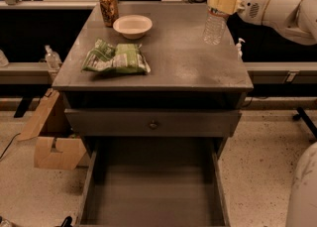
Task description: Pick water bottle from middle drawer and place on counter
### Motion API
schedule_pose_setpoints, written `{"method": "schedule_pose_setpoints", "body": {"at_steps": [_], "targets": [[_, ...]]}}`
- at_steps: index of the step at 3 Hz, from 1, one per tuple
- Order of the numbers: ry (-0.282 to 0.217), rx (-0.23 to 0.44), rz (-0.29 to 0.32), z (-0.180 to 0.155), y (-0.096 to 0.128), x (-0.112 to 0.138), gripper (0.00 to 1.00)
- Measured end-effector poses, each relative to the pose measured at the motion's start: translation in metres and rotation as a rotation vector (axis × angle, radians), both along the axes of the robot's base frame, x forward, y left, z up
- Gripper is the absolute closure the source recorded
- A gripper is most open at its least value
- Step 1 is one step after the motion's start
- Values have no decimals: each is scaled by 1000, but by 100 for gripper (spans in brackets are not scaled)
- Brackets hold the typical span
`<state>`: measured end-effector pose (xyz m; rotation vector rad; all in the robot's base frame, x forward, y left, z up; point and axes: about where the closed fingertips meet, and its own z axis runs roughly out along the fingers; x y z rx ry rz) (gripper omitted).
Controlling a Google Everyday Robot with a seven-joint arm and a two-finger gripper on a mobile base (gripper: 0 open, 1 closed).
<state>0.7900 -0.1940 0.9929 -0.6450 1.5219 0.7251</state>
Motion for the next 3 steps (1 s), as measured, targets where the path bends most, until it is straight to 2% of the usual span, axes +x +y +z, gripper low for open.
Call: {"method": "schedule_pose_setpoints", "body": {"at_steps": [1, 3], "targets": [[2, -11, -65, -26, -12, 25, 100], [28, -23, -101, -56, -11, 46, 98]]}}
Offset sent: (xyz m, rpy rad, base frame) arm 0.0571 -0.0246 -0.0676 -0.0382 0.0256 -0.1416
